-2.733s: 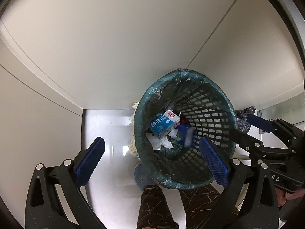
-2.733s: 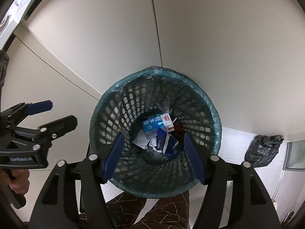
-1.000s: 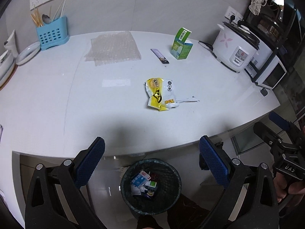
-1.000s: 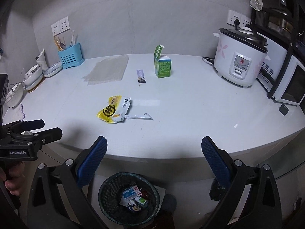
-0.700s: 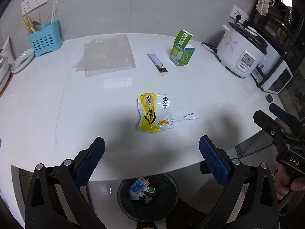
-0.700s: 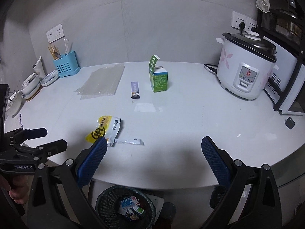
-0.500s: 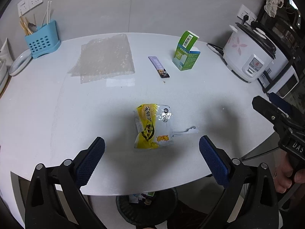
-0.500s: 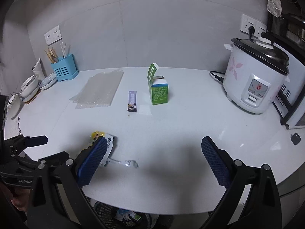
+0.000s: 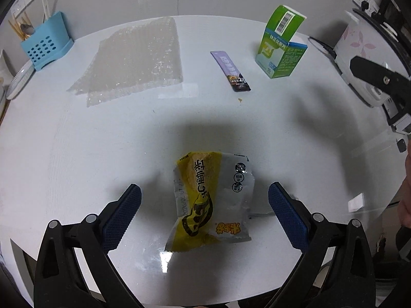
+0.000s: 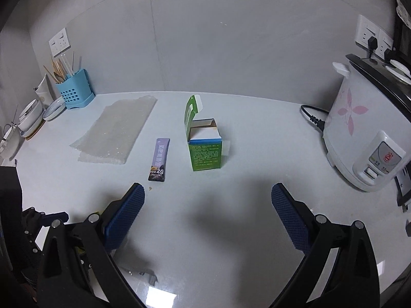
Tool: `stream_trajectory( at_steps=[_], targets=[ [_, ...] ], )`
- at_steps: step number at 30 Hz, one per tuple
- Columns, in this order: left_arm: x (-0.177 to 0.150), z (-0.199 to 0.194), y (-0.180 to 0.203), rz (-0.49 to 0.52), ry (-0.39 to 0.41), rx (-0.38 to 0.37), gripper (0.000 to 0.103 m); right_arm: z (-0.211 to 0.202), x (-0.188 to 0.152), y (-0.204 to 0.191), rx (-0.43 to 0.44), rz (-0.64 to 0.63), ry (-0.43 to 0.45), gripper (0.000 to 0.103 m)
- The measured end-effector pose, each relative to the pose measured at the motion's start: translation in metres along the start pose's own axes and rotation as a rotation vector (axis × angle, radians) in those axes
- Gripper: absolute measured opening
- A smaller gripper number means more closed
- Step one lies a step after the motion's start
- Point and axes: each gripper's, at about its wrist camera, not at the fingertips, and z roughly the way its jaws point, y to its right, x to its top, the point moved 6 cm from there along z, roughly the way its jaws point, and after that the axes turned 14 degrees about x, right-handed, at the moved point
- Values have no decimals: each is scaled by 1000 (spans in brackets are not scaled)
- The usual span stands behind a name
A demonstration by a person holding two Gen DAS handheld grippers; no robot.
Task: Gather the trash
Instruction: 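Grasp the yellow snack bag with the left tool while the right tool grasps the green juice carton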
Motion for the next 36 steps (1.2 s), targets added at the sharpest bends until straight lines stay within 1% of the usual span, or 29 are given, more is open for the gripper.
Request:
stream_trajectory(
  at_steps=[4, 5, 7, 9, 11, 12, 14, 15, 17, 18, 20, 21, 22, 26, 31, 32, 33, 36],
  targets=[
    [1, 18, 4, -8, -37, 19, 95, 22, 11, 10, 7, -7, -1, 94],
    [1, 22, 5, -7, -46, 24, 92, 26, 14, 12, 7, -7, 1, 94],
    [1, 28, 6, -11, -66, 29, 90, 37, 20, 16, 5, -7, 1, 93],
    [1, 33, 7, -17, -83, 35, 86, 48, 25, 18, 7, -15, 5, 90],
    [1, 35, 8, -18, -99, 42, 80, 56, 29, 19, 7, -26, 6, 90],
    [2, 36, 9, -19, -101, 47, 79, 63, 31, 20, 3, -36, 5, 89],
    [4, 35, 10, -16, -100, 59, 70, 73, 33, 20, 7, -41, -5, 86],
    [5, 34, 11, -17, -103, 57, 67, 78, 34, 21, 11, -42, -9, 85],
    [7, 32, 12, -28, -116, 50, 54, 87, 35, 21, 15, -46, -17, 85],
    [7, 32, 12, -31, -122, 48, 51, 93, 36, 21, 14, -49, -23, 85],
    [8, 30, 13, -35, -132, 43, 36, 102, 37, 22, 11, -56, -32, 81],
    [8, 29, 13, -35, -134, 41, 33, 106, 37, 23, 10, -58, -41, 78],
    [8, 28, 14, -35, -132, 41, 30, 111, 37, 23, 15, -57, -51, 77],
    [9, 23, 13, -40, -121, 40, 23, 120, 37, 24, 18, -63, -70, 68],
    [12, 19, 9, -60, -114, 44, 22, 127, 37, 23, 19, -72, -95, 56],
    [12, 17, 8, -62, -109, 47, 22, 128, 36, 23, 19, -75, -103, 48],
    [13, 16, 7, -65, -104, 47, 22, 130, 36, 23, 18, -78, -112, 45],
    [16, 14, 2, -76, -98, 44, 22, 129, 36, 21, 18, -82, -106, 45]
  ],
)
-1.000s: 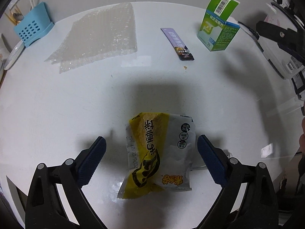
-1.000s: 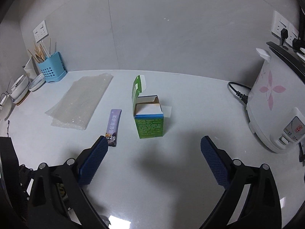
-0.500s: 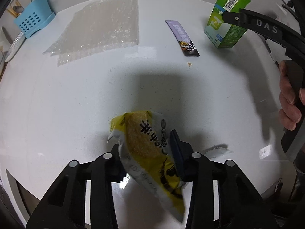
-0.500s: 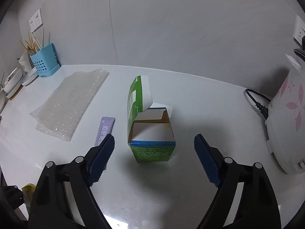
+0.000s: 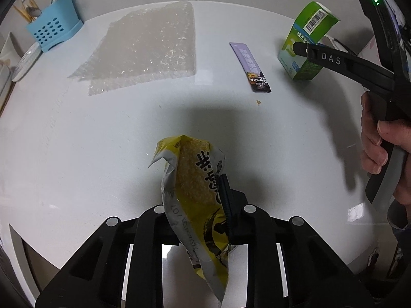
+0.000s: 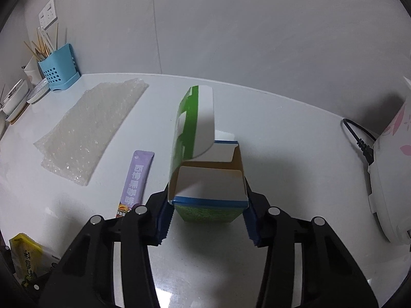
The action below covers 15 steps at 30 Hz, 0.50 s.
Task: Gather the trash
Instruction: 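Grasp the yellow snack bag with the left tool while the right tool grasps the green juice carton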
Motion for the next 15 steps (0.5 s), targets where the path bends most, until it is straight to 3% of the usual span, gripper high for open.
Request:
stream_trajectory(
  at_steps=[15],
  targets=[
    [3, -26, -13, -21, 74, -23, 22, -43, -8, -12, -21, 0, 42, 45]
  ],
)
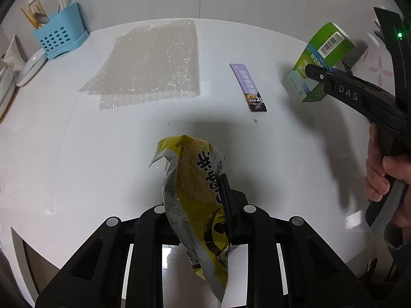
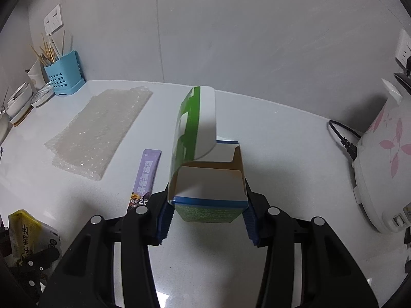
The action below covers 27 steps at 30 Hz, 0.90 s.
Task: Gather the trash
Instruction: 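Grasp the yellow snack bag with the left tool while the right tool grasps the green juice carton, then carry the snack bag and juice carton down over the wastebasket and open the right tool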
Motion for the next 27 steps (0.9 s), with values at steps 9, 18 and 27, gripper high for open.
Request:
stream_trajectory(
  at_steps=[9, 18, 27],
  targets=[
    [0, -17, -14, 9, 47, -27, 22, -44, -12, -18, -43, -3, 46, 45],
    [-7, -36, -27, 47, 103, -67, 22, -86, -36, -45, -78, 14, 82, 45],
    [-31, -58, -53, 61, 141, -112, 22, -119, -66, -89, -95, 22, 101, 45]
  ],
)
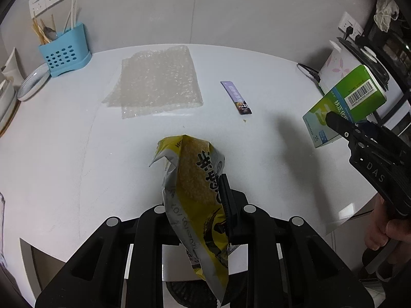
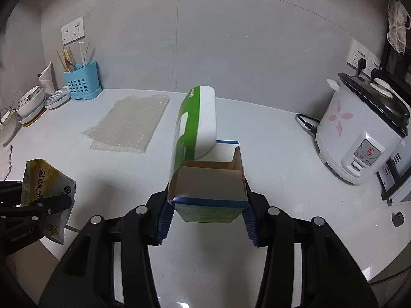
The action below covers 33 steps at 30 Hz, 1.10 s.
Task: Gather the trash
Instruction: 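Carry the snack bag and juice carton down over the wastebasket and open the right tool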
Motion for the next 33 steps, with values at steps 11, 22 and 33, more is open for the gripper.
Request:
stream_trajectory(
  at_steps=[11, 22, 33],
  targets=[
    [-53, -31, -24, 35, 23, -35, 22, -52, -46, -55, -14, 3, 28, 45],
    [-117, -42, -29, 75, 1, -68, 22, -75, -115, -98, 19, 13, -22, 45],
    [-180, -41, -24, 108, -33, -107, 22, -80, -187, -122, 60, 18, -128, 45]
  ],
)
